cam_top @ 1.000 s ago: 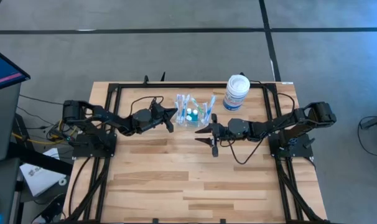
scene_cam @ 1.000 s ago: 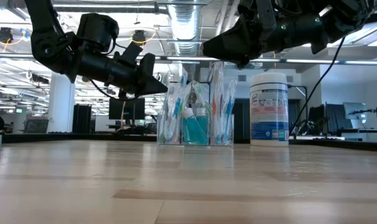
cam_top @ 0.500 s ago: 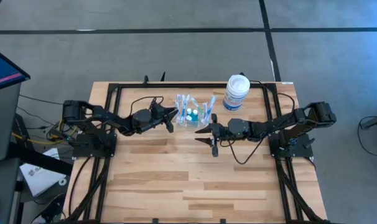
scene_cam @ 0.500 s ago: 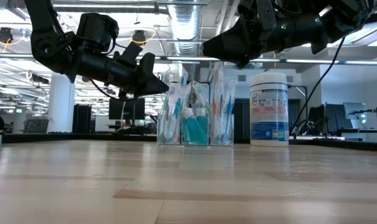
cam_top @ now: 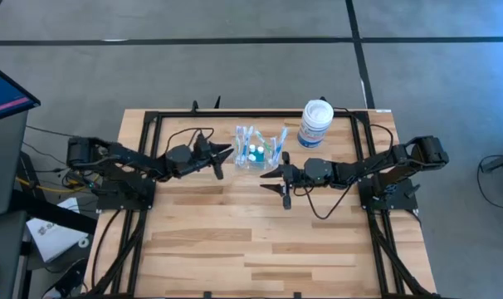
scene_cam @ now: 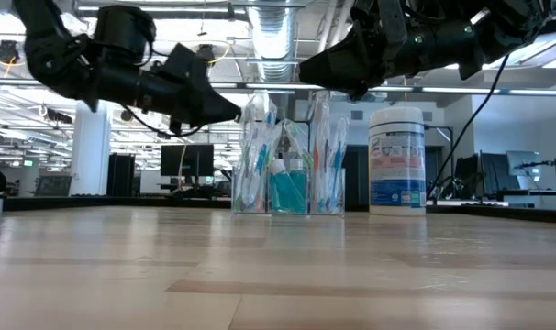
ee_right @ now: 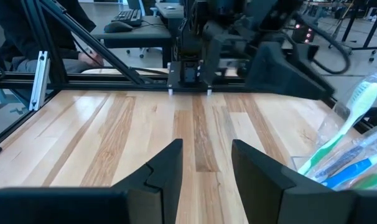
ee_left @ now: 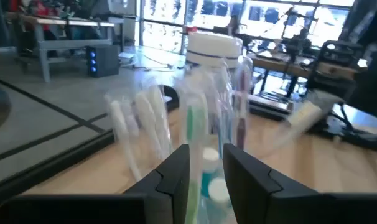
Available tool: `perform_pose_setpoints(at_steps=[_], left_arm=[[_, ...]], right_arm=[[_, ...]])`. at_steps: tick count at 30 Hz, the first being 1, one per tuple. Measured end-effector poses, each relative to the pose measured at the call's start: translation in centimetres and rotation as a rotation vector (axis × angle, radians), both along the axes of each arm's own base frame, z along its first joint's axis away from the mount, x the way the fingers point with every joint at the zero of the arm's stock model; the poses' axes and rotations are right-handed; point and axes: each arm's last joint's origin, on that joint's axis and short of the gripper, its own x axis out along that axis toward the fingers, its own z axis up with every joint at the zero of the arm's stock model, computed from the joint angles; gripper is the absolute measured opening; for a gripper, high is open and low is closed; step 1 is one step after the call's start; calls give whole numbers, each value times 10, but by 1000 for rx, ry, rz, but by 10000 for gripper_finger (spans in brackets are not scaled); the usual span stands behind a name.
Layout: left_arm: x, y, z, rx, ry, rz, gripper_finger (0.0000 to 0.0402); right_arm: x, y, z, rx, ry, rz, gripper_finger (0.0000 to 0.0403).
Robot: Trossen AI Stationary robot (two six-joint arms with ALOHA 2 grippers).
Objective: Pick & Place toothbrushing station
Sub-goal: Return to Home Position
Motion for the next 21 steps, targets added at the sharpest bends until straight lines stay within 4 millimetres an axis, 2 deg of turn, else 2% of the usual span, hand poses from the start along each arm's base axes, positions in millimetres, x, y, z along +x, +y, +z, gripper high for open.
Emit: perform_pose_setpoints(at_steps=[6,13,21], left_arm=[[-25,-9,-3,-29,-24,-40,92],[-41,-27,-2,5,-41,-165,92],[-59,-38,-10,39,-6,-251,92]], right_arm=[[0,-1,0,0,0,-3,128],[0,-6,0,-2,1,-19,128],[-21,-14,21,-2,57,-48,128]])
